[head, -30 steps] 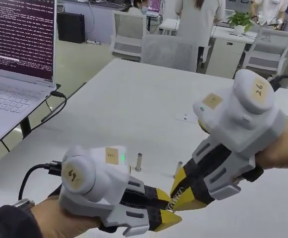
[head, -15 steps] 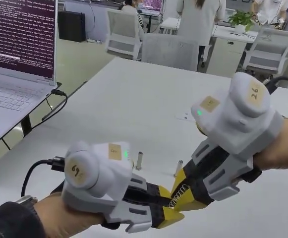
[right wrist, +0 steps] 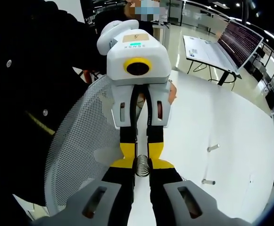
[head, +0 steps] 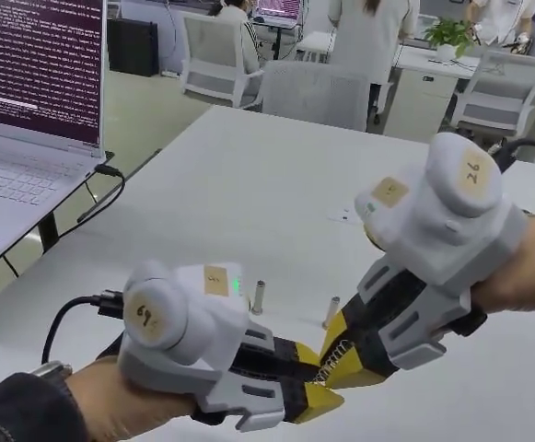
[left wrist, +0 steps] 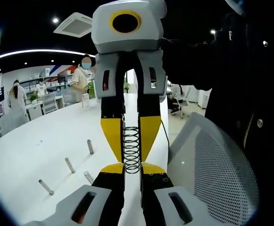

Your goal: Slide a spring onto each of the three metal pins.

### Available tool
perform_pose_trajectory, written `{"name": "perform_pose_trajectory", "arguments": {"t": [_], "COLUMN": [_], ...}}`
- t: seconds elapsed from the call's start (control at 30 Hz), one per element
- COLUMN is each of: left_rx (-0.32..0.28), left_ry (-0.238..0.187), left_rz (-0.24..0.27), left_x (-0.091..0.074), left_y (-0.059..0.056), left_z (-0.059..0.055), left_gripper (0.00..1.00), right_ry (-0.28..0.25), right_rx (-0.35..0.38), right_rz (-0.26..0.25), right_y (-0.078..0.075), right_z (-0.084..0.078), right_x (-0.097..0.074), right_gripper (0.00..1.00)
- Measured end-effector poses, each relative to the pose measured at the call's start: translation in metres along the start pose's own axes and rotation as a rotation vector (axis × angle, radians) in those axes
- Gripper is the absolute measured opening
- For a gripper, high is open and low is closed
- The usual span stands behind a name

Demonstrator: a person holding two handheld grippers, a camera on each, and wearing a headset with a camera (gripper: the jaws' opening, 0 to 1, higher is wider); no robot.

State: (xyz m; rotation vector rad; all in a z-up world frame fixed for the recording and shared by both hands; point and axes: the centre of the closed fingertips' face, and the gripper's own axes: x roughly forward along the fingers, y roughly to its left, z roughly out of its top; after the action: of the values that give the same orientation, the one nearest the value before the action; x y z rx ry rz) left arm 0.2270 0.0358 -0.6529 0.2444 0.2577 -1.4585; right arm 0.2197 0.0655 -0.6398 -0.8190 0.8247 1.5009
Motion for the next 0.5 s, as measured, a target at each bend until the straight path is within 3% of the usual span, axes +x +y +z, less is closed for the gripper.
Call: {"name": "perform_pose_trajectory", "arguments": {"t": [0.27,0.5], "left_rx": [-0.013,-0.033], "left_ry": [-0.004,-0.018], "left_rz": [0.001,0.001], "left_x": [0.0,0.0], "left_y": [0.0,0.0], "left_z": [0.0,0.002], "left_gripper": [0.13,0.28], "right_ry": [0.0,-0.004], "right_rx": [0.015,0.029], "right_rz": [-0.014,-0.022], "right_y": [-0.003,-0.004], "right_z": [-0.004,-0.009], "right_x": [-0.006,-0.011], "right_gripper": [0.08,0.08]}}
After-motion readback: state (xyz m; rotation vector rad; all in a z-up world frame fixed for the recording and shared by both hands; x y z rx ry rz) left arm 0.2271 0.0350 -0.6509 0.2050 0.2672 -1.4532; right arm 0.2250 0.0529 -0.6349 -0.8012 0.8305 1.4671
